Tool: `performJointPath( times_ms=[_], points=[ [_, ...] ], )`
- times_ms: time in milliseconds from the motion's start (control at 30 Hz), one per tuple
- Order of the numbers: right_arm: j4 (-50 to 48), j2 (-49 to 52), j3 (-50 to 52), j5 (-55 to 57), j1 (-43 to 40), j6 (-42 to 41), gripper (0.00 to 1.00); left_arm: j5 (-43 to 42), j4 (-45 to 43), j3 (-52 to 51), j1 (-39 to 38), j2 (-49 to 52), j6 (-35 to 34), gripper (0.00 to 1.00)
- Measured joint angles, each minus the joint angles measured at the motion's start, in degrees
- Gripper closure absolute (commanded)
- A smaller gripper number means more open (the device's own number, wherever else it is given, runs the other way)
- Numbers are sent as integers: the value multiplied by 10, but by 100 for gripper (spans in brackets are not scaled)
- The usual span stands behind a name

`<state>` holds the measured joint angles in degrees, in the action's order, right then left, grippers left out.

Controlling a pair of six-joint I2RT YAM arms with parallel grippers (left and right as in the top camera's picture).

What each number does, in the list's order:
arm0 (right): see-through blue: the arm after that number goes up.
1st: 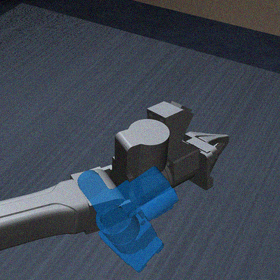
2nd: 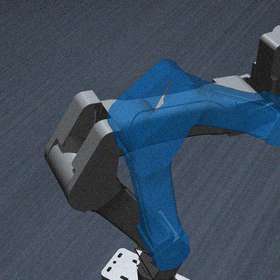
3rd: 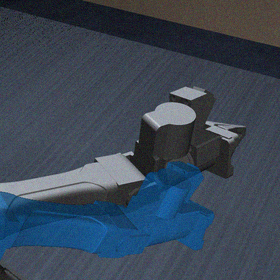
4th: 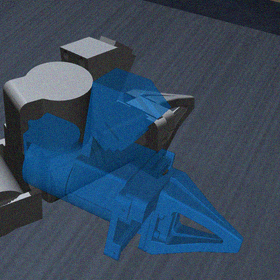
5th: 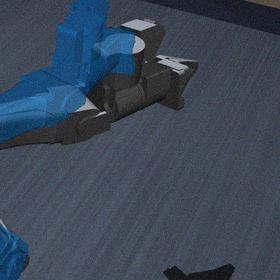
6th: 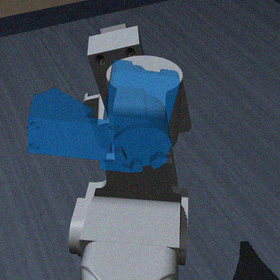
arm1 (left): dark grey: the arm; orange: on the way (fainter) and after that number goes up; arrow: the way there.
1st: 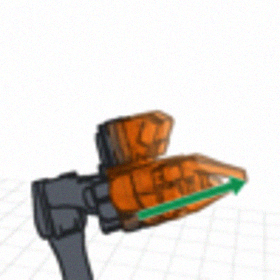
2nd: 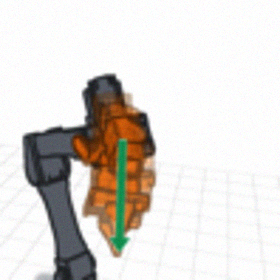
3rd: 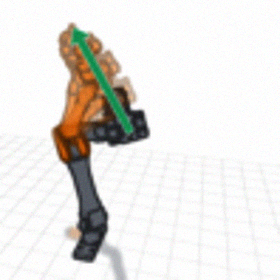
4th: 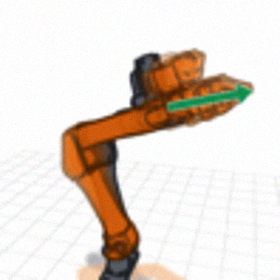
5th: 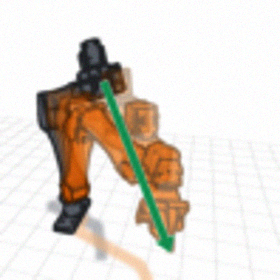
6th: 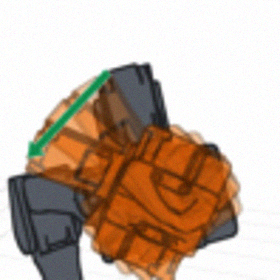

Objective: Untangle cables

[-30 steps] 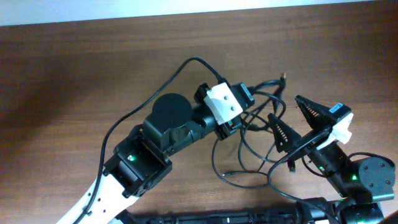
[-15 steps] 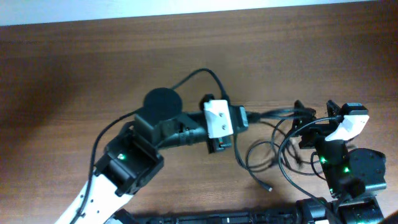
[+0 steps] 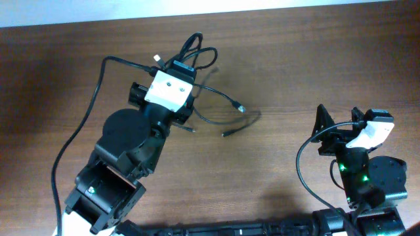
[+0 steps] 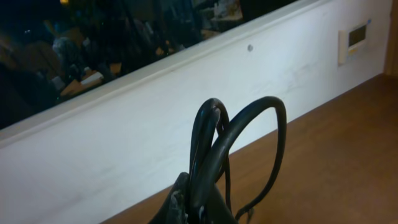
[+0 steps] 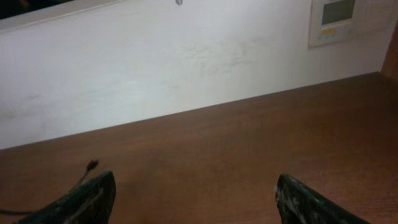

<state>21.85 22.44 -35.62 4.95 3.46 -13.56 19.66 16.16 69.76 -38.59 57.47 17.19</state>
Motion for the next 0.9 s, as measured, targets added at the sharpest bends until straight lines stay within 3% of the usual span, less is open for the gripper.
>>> performJointPath(
  times_ms=[200, 267, 433, 533, 633, 700, 900],
  points=[
    [0, 0, 0, 0, 0, 0, 19, -42, -7, 0, 0, 1, 0, 84],
    [0, 0, 0, 0, 0, 0, 19, -69, -9, 0, 0, 1, 0, 52],
    [0, 0, 0, 0, 0, 0, 19, -86, 39, 1, 0, 9, -1, 32],
    [0, 0, 0, -4, 0, 0, 19, -71, 45, 1, 0, 24, -10, 9],
    [0, 0, 0, -27, 0, 0, 19, -2, 64, 2, 0, 24, -47, 1],
    [0, 0, 0, -56, 0, 0, 19, 23, 76, 2, 7, 24, -65, 1],
    [0, 18, 0, -162, 0, -28, 19, 50, 165, 2, 118, 24, -157, 1]
  ],
)
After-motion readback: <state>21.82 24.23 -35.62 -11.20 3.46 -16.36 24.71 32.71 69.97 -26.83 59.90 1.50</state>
